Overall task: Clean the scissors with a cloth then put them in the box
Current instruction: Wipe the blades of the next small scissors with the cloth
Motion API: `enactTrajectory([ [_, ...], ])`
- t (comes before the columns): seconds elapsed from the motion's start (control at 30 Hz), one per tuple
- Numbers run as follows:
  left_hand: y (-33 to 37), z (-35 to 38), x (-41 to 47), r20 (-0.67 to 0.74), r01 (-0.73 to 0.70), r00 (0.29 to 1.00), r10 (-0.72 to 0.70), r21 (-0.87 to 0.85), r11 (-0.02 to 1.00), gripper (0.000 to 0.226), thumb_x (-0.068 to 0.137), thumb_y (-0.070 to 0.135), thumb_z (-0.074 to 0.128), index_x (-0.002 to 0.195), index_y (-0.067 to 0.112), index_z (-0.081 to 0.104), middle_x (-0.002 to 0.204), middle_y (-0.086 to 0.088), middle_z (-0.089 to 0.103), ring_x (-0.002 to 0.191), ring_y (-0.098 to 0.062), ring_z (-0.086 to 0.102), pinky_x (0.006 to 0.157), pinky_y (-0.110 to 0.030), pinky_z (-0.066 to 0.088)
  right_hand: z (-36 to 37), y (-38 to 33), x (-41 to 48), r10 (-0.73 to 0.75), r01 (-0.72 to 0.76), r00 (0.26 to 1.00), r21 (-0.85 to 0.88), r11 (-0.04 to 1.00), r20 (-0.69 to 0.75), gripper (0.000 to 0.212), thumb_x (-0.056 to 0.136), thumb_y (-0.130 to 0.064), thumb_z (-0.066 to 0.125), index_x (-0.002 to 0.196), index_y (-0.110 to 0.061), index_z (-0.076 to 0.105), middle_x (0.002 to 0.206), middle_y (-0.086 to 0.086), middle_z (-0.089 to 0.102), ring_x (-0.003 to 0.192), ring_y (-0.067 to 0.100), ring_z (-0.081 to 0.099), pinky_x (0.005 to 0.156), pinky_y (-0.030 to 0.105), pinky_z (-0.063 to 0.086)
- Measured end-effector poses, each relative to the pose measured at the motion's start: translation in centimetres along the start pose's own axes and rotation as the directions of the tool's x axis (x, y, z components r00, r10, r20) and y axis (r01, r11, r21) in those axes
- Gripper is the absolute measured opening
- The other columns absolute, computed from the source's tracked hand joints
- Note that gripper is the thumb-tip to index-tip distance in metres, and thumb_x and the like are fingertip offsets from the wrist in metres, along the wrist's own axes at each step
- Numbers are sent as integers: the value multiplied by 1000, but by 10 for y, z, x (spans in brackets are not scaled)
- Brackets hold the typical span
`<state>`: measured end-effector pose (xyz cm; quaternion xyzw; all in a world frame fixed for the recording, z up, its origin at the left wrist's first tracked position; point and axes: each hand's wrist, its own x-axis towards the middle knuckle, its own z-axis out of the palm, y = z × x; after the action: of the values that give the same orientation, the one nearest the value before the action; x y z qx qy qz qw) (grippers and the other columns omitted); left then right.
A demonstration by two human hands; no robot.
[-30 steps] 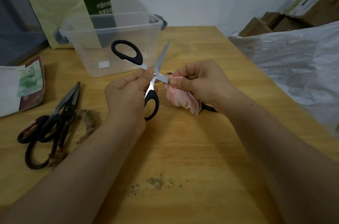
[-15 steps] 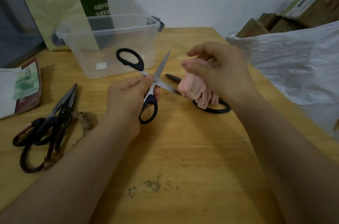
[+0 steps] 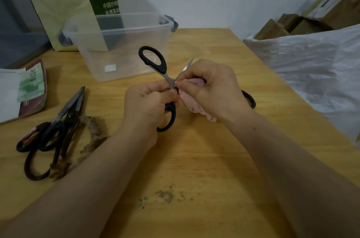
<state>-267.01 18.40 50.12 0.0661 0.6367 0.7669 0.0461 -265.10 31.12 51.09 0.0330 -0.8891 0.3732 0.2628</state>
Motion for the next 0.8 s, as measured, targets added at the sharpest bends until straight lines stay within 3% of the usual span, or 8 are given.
enactTrajectory([
  [0.17, -2, 4, -3, 26, -16, 1000, 16, 13, 1000, 19, 81, -10, 60, 81, 6, 71, 60, -2, 66, 58, -13, 58, 62, -22, 54, -5, 5, 5, 47, -49, 997, -35, 998, -55, 8, 87, -19, 64, 82, -24, 66, 91, -5, 66, 88, 9, 61, 82, 36, 52],
  [0.33, -2, 1, -1, -16, 19, 1000, -19, -19, 1000, 16, 81, -9, 61, 84, 3, 71, 61, -2, 67, 57, -11, 60, 63, -21, 54, 0, 2, 2, -5, 9, 997, -54, 999, 79, 5, 86, -15, 66, 86, -16, 70, 93, -2, 64, 92, 13, 59, 85, 37, 49],
  [0.47, -2, 3, -2, 22, -2, 1000, 2, -2, 1000, 17, 81, -9, 61, 80, 6, 71, 59, -1, 65, 59, -13, 58, 64, -22, 54, -3, 2, 3, 26, -29, 999, -64, 998, -48, 5, 87, -17, 64, 86, -18, 69, 94, -3, 66, 92, 12, 60, 84, 35, 49],
  [0.63, -3, 2, -1, 4, 22, 1000, -22, -21, 1000, 17, 81, -8, 61, 82, 6, 71, 64, -4, 68, 59, -12, 60, 65, -22, 54, -1, 4, 2, 0, 0, 999, -9, 1000, 47, 4, 84, -14, 67, 82, -17, 71, 91, -2, 67, 90, 14, 62, 84, 39, 50],
  [0.8, 0, 1, -2, 45, 26, 999, -24, -36, 999, 20, 83, -9, 59, 74, 6, 69, 55, -4, 61, 55, -14, 56, 60, -20, 52, -3, 10, 4, -1, 1, 1000, -6, 1000, -31, 3, 85, -16, 67, 83, -18, 70, 90, -5, 67, 88, 10, 62, 82, 36, 51],
])
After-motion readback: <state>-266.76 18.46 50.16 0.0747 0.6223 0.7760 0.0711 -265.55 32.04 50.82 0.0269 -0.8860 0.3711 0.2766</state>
